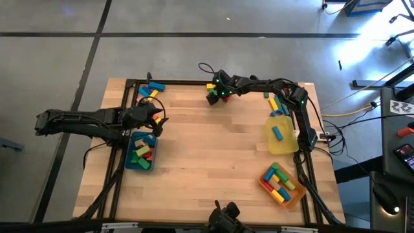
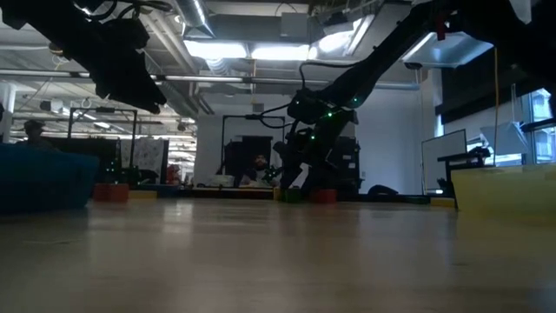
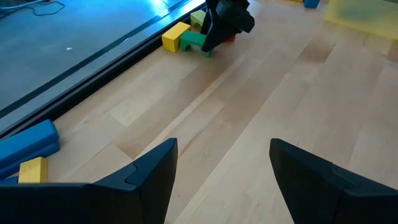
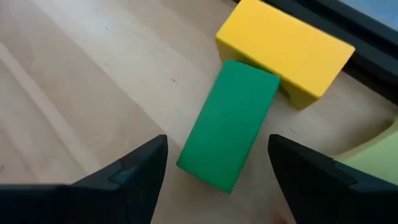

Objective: Sort blocks by size
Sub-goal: Put the green arch block into the blue bin

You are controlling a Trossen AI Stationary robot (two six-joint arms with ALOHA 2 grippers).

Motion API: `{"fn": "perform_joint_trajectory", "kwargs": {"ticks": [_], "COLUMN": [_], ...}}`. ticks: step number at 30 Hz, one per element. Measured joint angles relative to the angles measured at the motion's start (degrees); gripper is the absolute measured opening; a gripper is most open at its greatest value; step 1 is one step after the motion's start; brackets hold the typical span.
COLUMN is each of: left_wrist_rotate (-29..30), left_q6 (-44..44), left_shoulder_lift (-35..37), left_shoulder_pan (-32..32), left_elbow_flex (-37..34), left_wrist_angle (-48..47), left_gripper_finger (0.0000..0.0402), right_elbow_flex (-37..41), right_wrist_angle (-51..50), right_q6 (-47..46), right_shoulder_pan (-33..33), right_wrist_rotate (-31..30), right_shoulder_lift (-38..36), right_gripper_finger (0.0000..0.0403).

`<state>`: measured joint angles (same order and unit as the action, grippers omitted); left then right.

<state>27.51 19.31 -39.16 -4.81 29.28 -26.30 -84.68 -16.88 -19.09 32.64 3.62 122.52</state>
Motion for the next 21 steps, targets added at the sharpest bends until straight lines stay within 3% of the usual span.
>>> {"fn": "perform_joint_trajectory", "kwargs": {"ticks": [4,13,21], "left_wrist_rotate": [0.0,0.0,0.0], "left_q6": [0.0,0.0,0.0], "left_shoulder_lift": [0.0,0.0,0.0], "left_shoulder_pan": [0.0,0.0,0.0], "left_elbow_flex": [0.0,0.0,0.0], "left_wrist_angle": [0.0,0.0,0.0], "left_gripper_finger": [0.0239,0.0239,0.0239], "right_elbow_flex": [0.0,0.0,0.0], "right_wrist_angle": [0.0,0.2,-0.2], "right_q6": [0.1,1.9,5.3], "right_shoulder_pan": [0.0,0.0,-0.1], "right_wrist_rotate": [0.5,0.0,-1.5], "right_shoulder_lift": [0.0,0.0,0.0], "right_gripper_finger": [0.0258,0.0142,0.0161]}}
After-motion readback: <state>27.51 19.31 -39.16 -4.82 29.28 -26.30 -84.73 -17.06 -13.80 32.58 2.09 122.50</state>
